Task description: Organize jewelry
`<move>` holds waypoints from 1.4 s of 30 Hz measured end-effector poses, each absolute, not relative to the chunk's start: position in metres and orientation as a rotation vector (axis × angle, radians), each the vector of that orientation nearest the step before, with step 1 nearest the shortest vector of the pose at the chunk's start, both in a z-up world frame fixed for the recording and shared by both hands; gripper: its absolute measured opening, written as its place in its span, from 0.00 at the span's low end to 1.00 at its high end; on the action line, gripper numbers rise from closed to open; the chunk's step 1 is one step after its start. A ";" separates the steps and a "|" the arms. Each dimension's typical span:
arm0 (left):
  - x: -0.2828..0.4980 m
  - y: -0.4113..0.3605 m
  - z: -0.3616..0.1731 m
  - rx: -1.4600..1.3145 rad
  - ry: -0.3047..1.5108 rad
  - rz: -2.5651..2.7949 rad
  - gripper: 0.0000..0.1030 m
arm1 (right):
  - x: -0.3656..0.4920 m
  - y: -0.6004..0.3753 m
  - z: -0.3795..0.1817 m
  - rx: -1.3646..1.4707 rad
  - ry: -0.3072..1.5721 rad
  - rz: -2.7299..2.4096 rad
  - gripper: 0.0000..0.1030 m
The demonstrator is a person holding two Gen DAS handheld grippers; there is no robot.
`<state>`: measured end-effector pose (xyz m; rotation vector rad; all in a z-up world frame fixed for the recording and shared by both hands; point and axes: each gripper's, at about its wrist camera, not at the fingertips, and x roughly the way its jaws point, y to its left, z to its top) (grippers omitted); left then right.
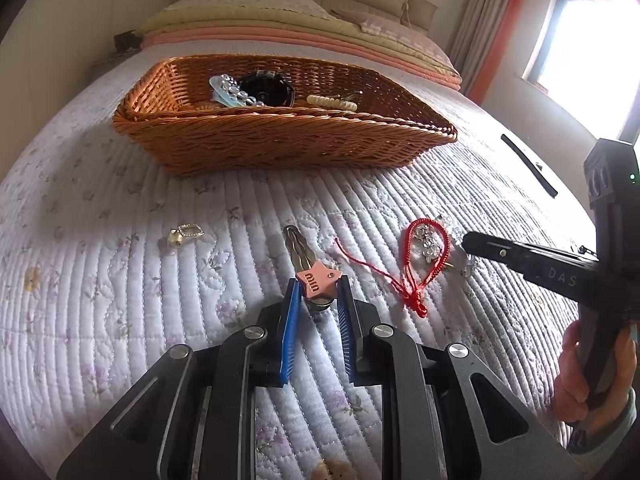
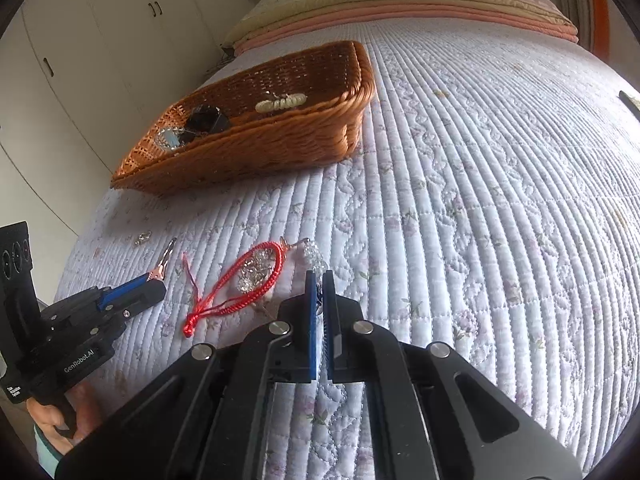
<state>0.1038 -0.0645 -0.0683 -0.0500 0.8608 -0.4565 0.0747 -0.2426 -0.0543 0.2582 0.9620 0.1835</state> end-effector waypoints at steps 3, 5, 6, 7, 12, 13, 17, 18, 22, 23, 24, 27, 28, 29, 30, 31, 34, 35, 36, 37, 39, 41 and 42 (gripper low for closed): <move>0.103 -0.065 -0.069 -0.045 0.858 -0.458 0.17 | 0.076 -0.241 -0.057 0.248 0.982 0.190 0.04; 0.103 -0.065 -0.069 -0.042 0.857 -0.459 0.17 | 0.078 -0.237 -0.058 0.217 0.986 0.183 0.04; 0.102 -0.066 -0.069 -0.041 0.856 -0.460 0.17 | 0.080 -0.232 -0.058 0.188 0.989 0.176 0.04; 0.102 -0.067 -0.069 -0.041 0.855 -0.460 0.17 | 0.082 -0.229 -0.057 0.161 0.989 0.171 0.04; 0.101 -0.066 -0.069 -0.045 0.853 -0.467 0.17 | 0.090 -0.217 -0.054 0.058 1.000 0.159 0.06; 0.101 -0.066 -0.069 -0.045 0.853 -0.468 0.17 | 0.091 -0.217 -0.054 0.053 1.004 0.160 0.07; 0.100 -0.066 -0.069 -0.044 0.852 -0.471 0.17 | 0.087 -0.216 -0.053 0.032 0.998 0.165 0.17; 0.100 -0.066 -0.069 -0.044 0.852 -0.472 0.17 | 0.086 -0.216 -0.053 0.029 0.996 0.161 0.29; 0.099 -0.066 -0.069 -0.052 0.852 -0.475 0.17 | 0.089 -0.214 -0.054 0.007 0.989 0.150 0.45; 0.099 -0.065 -0.069 -0.054 0.854 -0.476 0.17 | 0.091 -0.212 -0.057 0.001 1.000 0.153 0.45; 0.099 -0.065 -0.069 -0.055 0.855 -0.476 0.17 | 0.092 -0.212 -0.058 -0.002 1.002 0.151 0.45; 0.099 -0.064 -0.069 -0.058 0.856 -0.477 0.17 | 0.096 -0.209 -0.058 -0.018 1.003 0.166 0.34; 0.099 -0.064 -0.069 -0.058 0.856 -0.476 0.17 | 0.097 -0.207 -0.059 -0.036 1.002 0.169 0.33; 0.099 -0.064 -0.069 -0.056 0.856 -0.476 0.17 | 0.098 -0.203 -0.059 -0.062 1.000 0.165 0.32; 0.098 -0.064 -0.068 -0.055 0.855 -0.476 0.17 | 0.098 -0.199 -0.059 -0.081 0.997 0.162 0.27; 0.098 -0.064 -0.068 -0.055 0.854 -0.476 0.17 | 0.098 -0.194 -0.059 -0.097 0.995 0.171 0.23; 0.097 -0.064 -0.067 -0.061 0.846 -0.483 0.17 | 0.095 -0.188 -0.053 -0.075 1.006 0.218 0.07; 0.096 -0.063 -0.067 -0.064 0.842 -0.486 0.17 | 0.093 -0.189 -0.049 -0.054 1.001 0.232 0.07; 0.096 -0.062 -0.066 -0.069 0.838 -0.491 0.17 | 0.089 -0.190 -0.045 -0.026 0.989 0.245 0.07; 0.095 -0.060 -0.065 -0.072 0.834 -0.493 0.17 | 0.086 -0.191 -0.039 -0.009 0.971 0.244 0.07; 0.092 -0.058 -0.061 -0.078 0.815 -0.495 0.17 | 0.079 -0.192 -0.030 0.002 0.936 0.238 0.07; 0.088 -0.055 -0.057 -0.088 0.797 -0.507 0.16 | 0.072 -0.193 -0.019 0.014 0.909 0.244 0.07; 0.087 -0.055 -0.055 -0.092 0.790 -0.510 0.16 | 0.070 -0.193 -0.015 0.021 0.900 0.252 0.07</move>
